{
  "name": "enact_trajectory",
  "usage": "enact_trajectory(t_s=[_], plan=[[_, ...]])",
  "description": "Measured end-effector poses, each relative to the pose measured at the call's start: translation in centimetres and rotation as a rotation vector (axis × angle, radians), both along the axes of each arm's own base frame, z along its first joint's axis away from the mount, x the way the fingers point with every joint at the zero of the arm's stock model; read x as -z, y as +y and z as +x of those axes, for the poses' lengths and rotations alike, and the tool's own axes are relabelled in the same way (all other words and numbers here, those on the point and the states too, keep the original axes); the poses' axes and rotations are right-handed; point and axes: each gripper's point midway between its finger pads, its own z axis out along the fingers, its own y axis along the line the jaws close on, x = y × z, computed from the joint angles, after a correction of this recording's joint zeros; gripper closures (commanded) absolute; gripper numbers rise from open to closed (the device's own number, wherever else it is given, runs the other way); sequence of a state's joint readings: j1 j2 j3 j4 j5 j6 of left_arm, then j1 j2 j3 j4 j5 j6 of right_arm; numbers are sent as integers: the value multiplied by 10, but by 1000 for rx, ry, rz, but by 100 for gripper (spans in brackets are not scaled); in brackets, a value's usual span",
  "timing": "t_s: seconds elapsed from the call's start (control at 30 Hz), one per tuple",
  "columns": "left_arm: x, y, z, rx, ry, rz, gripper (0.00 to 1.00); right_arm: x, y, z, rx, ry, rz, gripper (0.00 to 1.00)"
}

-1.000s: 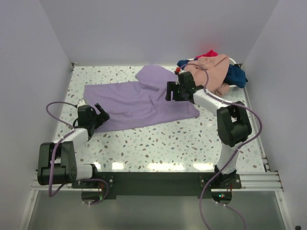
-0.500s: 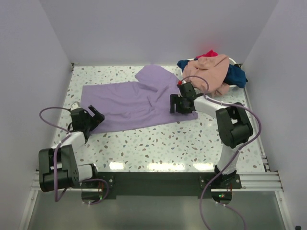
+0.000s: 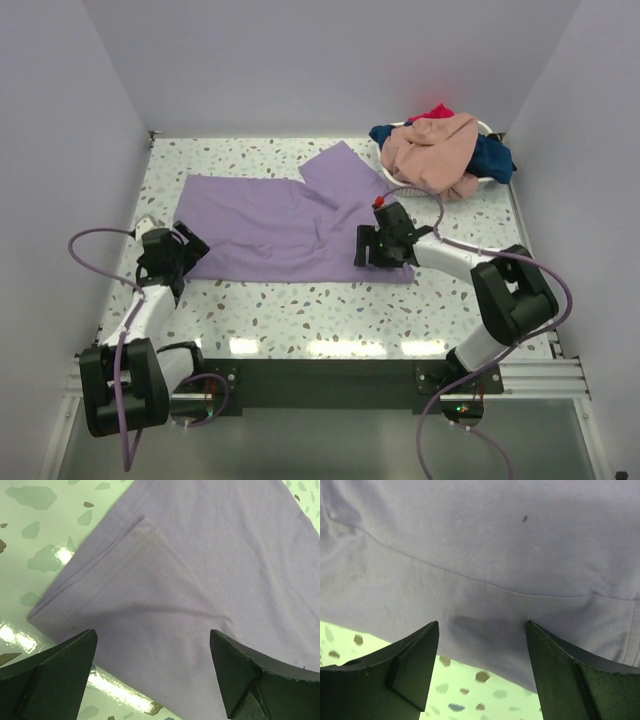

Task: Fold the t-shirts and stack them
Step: Fold the tshirt

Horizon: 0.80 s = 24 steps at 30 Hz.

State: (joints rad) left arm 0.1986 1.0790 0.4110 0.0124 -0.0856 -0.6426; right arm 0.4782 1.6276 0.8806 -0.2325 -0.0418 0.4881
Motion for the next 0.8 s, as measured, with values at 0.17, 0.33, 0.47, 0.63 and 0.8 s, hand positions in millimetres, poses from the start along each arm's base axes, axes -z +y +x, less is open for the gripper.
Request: enact_trajectory(t_s=[0.17,0.33,0.47,0.63,0.8], plan=[[-6,-9,2,24,-7,19,0,-3,13,-41,-59,62,-21,23],[-17,-45,21,144,-31,13,0,-28,-3,-45,-31,48,-89,19],[-10,-55,35,181,-23,-17,0,-62,1,-11,0,-54,-83,19],[8,-65,46,228,6,-53,0,-57,5,25,16,-86,-89,19],[15,-71,61,263,1,-69,0,-13,6,31,-5,-10,-143,20]])
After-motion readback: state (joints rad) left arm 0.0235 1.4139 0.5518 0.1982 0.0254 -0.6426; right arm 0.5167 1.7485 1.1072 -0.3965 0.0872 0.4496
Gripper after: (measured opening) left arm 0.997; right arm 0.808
